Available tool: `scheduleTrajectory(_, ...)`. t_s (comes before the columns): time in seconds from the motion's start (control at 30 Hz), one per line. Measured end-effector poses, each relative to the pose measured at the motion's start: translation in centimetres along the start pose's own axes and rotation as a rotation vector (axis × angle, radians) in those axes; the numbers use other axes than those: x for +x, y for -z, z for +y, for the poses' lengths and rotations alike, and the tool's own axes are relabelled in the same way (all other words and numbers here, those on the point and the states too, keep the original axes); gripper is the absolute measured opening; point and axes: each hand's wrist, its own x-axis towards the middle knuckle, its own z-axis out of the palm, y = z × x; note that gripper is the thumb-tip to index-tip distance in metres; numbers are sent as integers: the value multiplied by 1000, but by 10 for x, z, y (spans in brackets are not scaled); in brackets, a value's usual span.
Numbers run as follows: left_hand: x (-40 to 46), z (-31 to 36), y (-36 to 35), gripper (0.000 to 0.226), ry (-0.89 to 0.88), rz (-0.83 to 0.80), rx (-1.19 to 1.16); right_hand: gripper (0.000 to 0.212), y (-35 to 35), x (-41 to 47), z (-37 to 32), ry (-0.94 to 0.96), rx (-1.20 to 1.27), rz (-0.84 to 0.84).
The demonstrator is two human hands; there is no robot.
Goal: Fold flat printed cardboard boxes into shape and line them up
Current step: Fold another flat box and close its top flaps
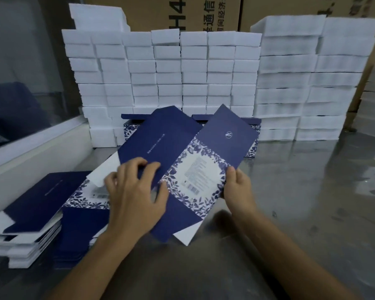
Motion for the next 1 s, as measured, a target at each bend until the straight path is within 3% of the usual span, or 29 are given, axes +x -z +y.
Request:
scheduleTrajectory(0.1, 3, -8, 7, 59, 202, -12, -100, 37, 14, 6, 0, 69, -101, 92)
scheduleTrajectory(0.2, 9, -9, 11, 63, 365, -8, -204, 37, 21, 10, 0, 72, -43, 138)
scheduleTrajectory(0.3, 13, -11, 14, 44, 614, -107, -573, 35, 28, 15, -4, 38, 69, 179)
scheduleTrajectory(0.37, 16, -15, 12, 33, 783, -219, -826, 19, 37, 18, -6, -20, 150, 182)
scheduleTrajectory(0.4, 17, -16, 10, 30, 838, -267, -931, 8, 41, 19, -7, -70, 191, 161)
scheduleTrajectory(0.53, 15, -15, 5, 25, 978, -353, -1153, 31, 49, 20, -11, -279, 339, -49)
scheduleTrajectory(0.6, 17, -17, 0, 26, 1045, -346, -1240, 33, 46, 17, -13, -337, 463, -162)
scheduleTrajectory(0.67, 18, -14, -2, 28, 1088, -376, -1287, 34, 44, 13, -16, -373, 592, -228)
scheduleTrajectory(0.77, 19, -15, -3, 28, 1109, -374, -1348, 55, 44, 7, -18, -363, 787, -268)
scheduleTrajectory(0.83, 14, -17, -4, 20, 1077, -366, -1413, 47, 44, 5, -20, -405, 911, -219)
scheduleTrajectory(0.93, 9, -14, -10, 28, 968, -371, -1332, 32, 40, 8, -16, -397, 862, -138)
scheduleTrajectory(1.0, 7, -7, -13, 30, 920, -378, -1319, 41, 30, 4, -18, -385, 818, -140)
